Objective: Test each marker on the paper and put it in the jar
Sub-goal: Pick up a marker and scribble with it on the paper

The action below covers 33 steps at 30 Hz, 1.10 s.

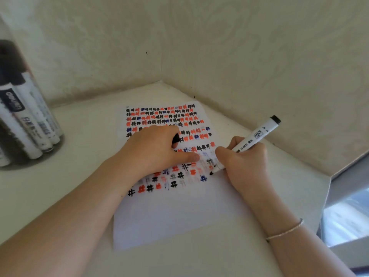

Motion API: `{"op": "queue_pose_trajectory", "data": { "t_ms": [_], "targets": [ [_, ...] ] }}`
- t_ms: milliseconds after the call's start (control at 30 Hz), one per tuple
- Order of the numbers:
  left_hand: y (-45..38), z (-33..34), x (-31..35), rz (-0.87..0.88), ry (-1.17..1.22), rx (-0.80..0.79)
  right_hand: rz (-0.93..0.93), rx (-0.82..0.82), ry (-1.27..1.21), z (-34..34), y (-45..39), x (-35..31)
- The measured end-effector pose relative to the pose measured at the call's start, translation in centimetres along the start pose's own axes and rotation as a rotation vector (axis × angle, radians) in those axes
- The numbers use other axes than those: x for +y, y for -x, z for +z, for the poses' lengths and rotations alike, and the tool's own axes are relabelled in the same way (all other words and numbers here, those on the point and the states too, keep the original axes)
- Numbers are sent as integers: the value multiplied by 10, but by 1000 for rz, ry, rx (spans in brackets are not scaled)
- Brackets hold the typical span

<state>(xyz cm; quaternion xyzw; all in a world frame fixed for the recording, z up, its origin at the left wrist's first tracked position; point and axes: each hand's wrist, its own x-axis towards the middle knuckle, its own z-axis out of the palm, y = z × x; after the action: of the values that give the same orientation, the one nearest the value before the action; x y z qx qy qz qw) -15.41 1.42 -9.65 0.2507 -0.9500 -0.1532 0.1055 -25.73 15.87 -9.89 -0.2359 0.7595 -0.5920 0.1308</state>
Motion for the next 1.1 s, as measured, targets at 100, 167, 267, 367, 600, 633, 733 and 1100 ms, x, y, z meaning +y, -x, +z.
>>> {"op": "queue_pose_trajectory", "data": {
  "t_ms": [100,167,267,367,600,633,733,1100],
  "targets": [
    [0,1,0,6,-2,11,31,-12,18,0,1,-2],
    [0,1,-1,4,-5,11,23,-19,36,0,1,-3],
    [0,1,-1,1,9,10,-30,-7,76,1,2,-2],
    [0,1,-1,3,22,10,-35,4,80,1,2,-2],
    [0,2,-3,6,32,17,3,-39,61,1,3,-3],
    [-1,2,-3,6,32,18,-13,-34,72,2,3,-3],
    [0,2,-2,9,23,18,-51,-9,93,2,3,-3],
    [-1,2,-3,11,13,19,-8,-44,71,1,4,-3]
  ]
}}
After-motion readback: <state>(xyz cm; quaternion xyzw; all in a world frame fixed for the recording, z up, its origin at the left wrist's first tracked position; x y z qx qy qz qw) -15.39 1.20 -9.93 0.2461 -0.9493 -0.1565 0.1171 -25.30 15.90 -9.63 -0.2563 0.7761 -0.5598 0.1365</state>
